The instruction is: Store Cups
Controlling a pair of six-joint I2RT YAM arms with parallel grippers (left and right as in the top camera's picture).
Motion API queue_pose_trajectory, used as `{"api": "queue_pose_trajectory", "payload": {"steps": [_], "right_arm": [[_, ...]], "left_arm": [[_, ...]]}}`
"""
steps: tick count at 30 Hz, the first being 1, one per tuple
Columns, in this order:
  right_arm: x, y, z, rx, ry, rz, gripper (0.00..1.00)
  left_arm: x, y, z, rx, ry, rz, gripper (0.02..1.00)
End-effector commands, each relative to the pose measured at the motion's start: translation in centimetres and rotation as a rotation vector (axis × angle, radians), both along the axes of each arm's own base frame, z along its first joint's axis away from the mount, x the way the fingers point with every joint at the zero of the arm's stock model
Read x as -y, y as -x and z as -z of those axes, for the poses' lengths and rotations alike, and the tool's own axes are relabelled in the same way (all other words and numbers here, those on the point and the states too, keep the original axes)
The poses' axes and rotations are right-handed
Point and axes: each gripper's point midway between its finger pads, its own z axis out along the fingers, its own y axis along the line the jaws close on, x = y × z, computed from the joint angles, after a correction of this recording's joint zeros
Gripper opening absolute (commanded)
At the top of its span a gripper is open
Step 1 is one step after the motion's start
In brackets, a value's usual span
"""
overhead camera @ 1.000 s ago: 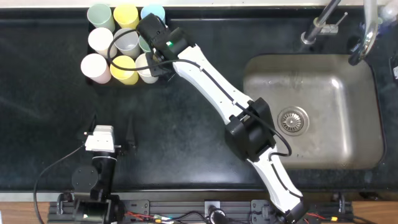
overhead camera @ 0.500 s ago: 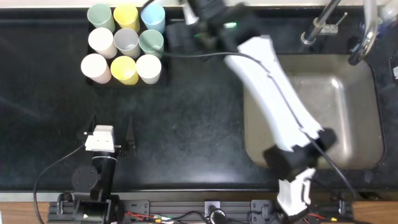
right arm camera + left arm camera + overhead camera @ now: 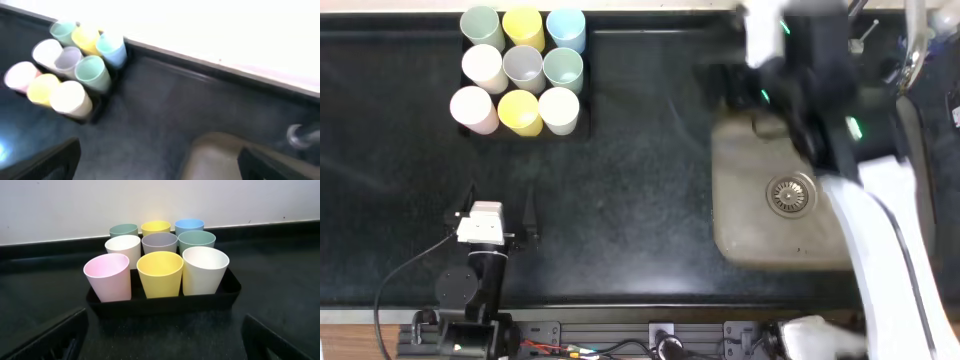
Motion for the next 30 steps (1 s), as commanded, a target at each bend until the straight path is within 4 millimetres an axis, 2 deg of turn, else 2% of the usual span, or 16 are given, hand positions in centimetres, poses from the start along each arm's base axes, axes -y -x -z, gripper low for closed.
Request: {"api": "queue_pose_trajectory", "payload": {"steps": [1, 7, 13, 19, 30], "right_arm": [[1.1, 4.3, -0.7, 0.128, -0.029, -0.025, 0.998], [2.8, 8.0, 2.6, 0.193, -0.112, -0.034, 0.998], [5.3, 9.9, 4.6, 0.295, -0.168, 0.050, 0.998], [5.3, 10.7, 5.2, 0.388, -0.221, 0.058, 0.996], [5.8, 12.1, 9.2, 0.613, -0.241, 0.076, 0.998]], "left_arm": [[-0.2, 0.0, -0.1, 0.005, 0.007, -0.011, 0.998], [-0.2, 0.0, -0.1, 0.004, 0.007, -0.011, 1.000], [-0.2, 0.0, -0.1, 0.004, 0.007, -0.011, 1.000], [-0.2, 0.0, -0.1, 0.004, 0.007, -0.011, 0.998], [-0.2, 0.0, -0.1, 0.005, 0.007, -0.011, 1.000]]}}
